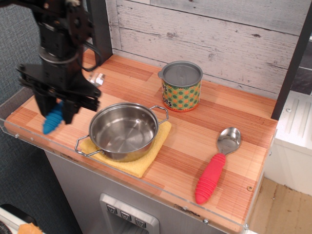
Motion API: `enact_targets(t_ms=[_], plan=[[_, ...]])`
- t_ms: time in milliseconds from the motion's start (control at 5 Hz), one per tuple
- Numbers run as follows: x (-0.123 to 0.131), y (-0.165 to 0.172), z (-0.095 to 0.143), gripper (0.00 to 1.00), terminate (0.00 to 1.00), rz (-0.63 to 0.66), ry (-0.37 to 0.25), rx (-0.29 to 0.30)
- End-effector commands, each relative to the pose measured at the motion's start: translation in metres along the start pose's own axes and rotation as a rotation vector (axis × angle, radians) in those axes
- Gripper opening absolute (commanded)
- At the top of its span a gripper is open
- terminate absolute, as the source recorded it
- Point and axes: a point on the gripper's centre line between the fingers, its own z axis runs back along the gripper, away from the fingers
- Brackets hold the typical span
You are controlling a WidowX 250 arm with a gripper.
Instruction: Change the place of blue spatula to left side of the vessel.
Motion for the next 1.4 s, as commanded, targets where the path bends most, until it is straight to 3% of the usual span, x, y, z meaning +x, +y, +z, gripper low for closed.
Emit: enact_targets(t_ms=[0,400,1200], plan=[[0.027,0.022,-0.023,0.0,0.0,-0.093,-0.057,-0.027],[0.036,0.013,-0.051,0.0,0.0,-0.161,-0.102,-0.082],[0.032,0.008,-0.064,0.0,0.0,-0.164,-0.083,-0.075]])
